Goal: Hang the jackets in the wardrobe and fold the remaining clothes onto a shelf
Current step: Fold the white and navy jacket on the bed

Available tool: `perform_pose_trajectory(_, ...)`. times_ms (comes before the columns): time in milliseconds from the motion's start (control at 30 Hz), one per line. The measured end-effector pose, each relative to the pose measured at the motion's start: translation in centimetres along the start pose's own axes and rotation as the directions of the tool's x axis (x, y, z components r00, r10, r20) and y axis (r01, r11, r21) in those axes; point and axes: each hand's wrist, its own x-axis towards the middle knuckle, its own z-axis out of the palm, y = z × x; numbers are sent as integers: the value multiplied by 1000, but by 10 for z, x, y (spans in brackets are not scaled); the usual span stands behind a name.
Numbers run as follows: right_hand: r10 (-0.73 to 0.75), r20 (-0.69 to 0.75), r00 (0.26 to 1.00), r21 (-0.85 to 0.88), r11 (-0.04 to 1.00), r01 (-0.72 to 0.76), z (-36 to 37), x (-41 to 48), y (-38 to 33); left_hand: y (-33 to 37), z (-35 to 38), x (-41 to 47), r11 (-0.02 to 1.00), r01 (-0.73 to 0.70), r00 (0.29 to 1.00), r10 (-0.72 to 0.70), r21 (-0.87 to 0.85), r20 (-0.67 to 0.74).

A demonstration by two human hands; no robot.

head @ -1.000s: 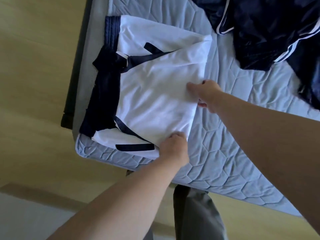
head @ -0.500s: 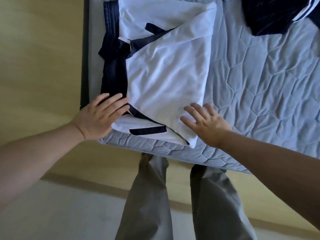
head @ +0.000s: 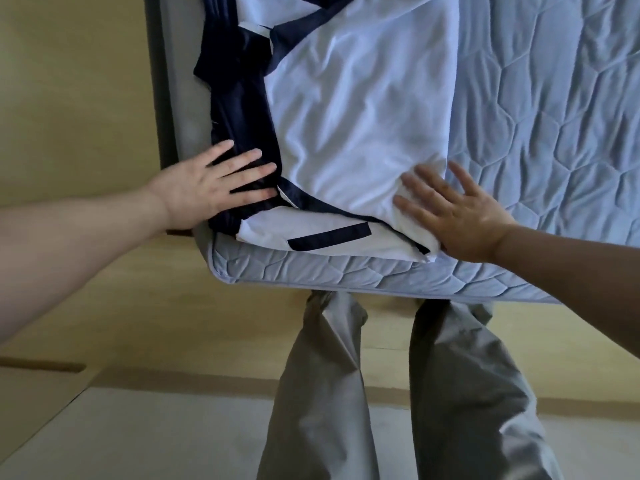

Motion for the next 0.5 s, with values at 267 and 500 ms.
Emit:
perform_pose_trajectory(267,8,-172,985,85,996,6,-8,-10,-2,-7,11,-14,992,-127,934,115,-12,-339)
perform_pose_trajectory(500,-32,-33,999,178,983,37,-13,-2,-1,40,5,-23,982,-113,878,26,-154,-479)
